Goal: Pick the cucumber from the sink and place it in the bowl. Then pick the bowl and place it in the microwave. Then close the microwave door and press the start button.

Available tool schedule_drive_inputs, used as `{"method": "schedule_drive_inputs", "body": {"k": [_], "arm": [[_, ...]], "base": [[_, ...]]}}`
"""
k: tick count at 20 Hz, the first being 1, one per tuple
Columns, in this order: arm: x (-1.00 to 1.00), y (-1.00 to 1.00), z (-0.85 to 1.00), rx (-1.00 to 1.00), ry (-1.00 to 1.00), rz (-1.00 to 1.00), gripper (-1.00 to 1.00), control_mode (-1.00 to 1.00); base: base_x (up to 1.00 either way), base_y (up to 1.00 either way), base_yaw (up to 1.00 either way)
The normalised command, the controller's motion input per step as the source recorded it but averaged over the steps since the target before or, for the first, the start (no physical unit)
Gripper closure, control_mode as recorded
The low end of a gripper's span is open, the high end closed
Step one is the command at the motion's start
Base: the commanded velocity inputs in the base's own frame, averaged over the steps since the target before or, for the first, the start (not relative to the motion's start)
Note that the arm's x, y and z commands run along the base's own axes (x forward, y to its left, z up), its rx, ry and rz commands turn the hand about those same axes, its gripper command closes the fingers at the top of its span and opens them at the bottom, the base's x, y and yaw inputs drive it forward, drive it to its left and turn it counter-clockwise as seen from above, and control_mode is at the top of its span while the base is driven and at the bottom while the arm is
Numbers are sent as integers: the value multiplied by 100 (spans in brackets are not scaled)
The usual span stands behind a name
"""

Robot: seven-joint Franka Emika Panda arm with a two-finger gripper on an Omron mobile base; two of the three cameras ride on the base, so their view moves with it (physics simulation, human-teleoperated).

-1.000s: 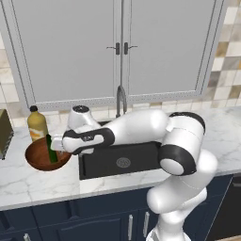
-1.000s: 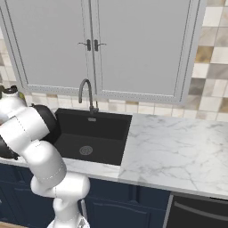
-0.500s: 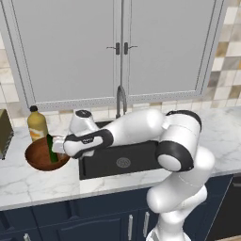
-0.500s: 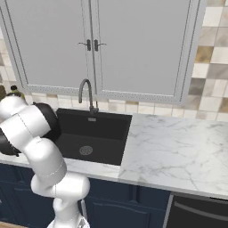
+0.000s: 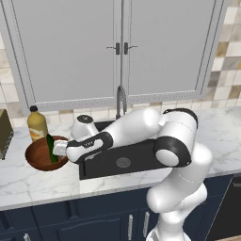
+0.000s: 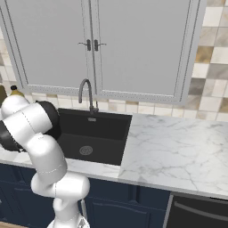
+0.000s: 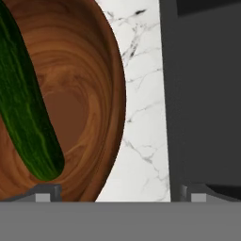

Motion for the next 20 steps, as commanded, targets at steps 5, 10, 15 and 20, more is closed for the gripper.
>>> {"method": "schedule_drive_inputs", "body": {"k": [5, 10, 15, 20], "arm": [[8, 12, -4, 0, 0, -3, -100, -100], [10, 31, 0, 0, 0, -5, -100, -100], [13, 29, -2, 0, 0, -3, 100, -100], [0, -8, 6, 0, 0, -2, 100, -100]], "base": [[0, 0, 0], [0, 0, 0], [0, 0, 0], [0, 0, 0]]}}
